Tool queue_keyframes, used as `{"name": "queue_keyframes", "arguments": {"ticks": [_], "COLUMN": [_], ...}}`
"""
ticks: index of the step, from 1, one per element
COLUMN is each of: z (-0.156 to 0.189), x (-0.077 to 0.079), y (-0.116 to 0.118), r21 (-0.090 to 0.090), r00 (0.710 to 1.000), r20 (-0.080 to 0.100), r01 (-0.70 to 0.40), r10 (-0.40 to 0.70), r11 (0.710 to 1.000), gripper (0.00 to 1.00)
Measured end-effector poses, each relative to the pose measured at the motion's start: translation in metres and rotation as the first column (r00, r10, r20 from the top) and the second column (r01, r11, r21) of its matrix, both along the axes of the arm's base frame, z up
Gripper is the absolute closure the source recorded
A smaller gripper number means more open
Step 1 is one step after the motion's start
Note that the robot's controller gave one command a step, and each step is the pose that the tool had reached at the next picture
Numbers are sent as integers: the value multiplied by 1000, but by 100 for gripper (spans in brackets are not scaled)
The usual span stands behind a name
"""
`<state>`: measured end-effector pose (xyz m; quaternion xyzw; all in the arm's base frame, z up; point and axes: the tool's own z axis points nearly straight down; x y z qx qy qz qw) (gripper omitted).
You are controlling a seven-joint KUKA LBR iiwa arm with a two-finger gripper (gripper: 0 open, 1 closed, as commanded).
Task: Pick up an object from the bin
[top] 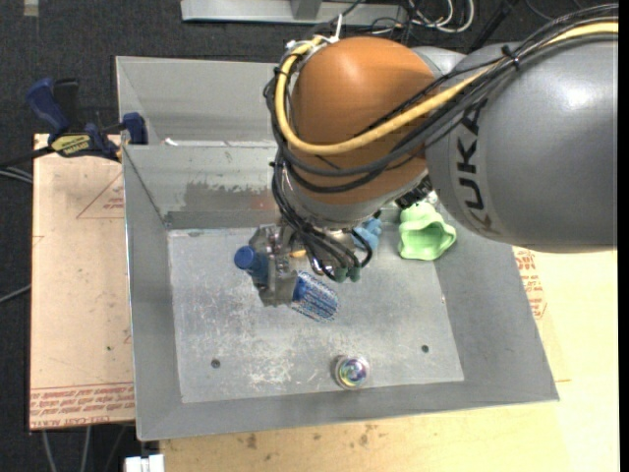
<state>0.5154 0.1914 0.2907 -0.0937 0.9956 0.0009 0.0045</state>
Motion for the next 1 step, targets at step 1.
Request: {"name": "queue_keyframes", "arguments": {"ticks": [1], "z": [-2], "x": [-26], "y": [13], "r21": [-2], "r00": [999], "r20": [-11], "r01": [43], "r10": [-43], "r11": [999], "gripper": [100]}}
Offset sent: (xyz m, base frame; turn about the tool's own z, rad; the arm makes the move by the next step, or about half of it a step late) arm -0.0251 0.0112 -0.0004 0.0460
